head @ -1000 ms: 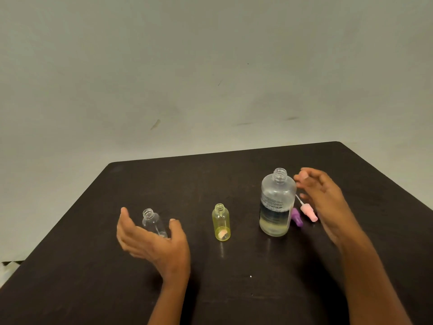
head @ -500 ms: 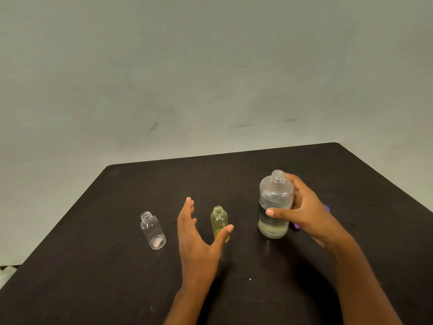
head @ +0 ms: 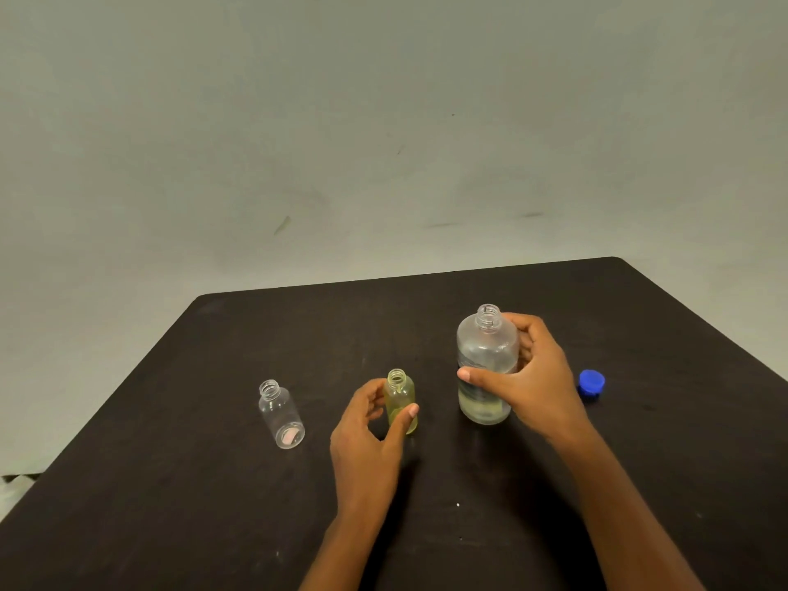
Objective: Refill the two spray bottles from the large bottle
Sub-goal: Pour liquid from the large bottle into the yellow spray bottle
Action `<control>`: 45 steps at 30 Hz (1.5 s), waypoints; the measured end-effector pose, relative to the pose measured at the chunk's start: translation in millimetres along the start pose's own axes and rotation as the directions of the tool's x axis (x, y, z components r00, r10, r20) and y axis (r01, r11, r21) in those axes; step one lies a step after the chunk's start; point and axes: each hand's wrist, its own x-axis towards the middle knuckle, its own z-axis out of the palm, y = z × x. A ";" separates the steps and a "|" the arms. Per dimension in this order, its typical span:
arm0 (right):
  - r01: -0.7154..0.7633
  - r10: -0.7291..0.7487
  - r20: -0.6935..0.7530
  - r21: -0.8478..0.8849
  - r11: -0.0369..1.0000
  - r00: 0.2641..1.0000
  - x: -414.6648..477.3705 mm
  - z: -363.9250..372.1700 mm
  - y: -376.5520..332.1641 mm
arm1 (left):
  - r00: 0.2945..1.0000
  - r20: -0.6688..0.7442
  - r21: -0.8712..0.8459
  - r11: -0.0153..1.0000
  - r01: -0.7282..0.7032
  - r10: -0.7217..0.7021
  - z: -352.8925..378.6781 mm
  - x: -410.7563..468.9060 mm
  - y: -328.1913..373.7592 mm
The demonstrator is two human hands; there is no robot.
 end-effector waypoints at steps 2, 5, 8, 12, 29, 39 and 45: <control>0.046 -0.047 -0.045 -0.015 0.999 0.998 -1.9 5.1 -1.0 | 1.000 -0.025 -0.008 1.000 -0.006 0.006 -0.4 0.1 0.2; 0.103 -0.107 -0.103 -0.035 0.994 0.989 -5.5 11.6 -2.6 | 0.997 -0.063 -0.033 0.999 -0.034 0.032 -2.1 -0.7 0.5; 0.140 -0.152 -0.126 -0.101 0.985 0.980 -8.0 16.6 -4.5 | 0.994 -0.084 -0.035 0.997 -0.072 0.069 -3.1 -1.2 1.6; 0.216 -0.246 -0.131 -0.209 0.954 0.960 -9.9 22.1 -0.9 | 0.986 -0.100 0.006 0.991 -0.136 0.136 -3.4 0.9 -2.1; 0.453 -0.529 0.018 -0.541 0.709 0.849 -9.5 40.1 18.9 | 0.981 -0.055 0.094 0.979 -0.181 0.186 -3.8 0.7 -2.9; 0.467 -0.522 0.076 -0.569 0.677 0.849 -9.9 42.2 20.4 | 0.983 -0.026 0.100 0.979 -0.178 0.182 -4.8 1.8 -4.1; 0.473 -0.521 0.097 -0.580 0.663 0.848 -9.0 40.6 20.5 | 0.980 -0.046 0.121 0.974 -0.189 0.196 -5.2 3.0 -6.3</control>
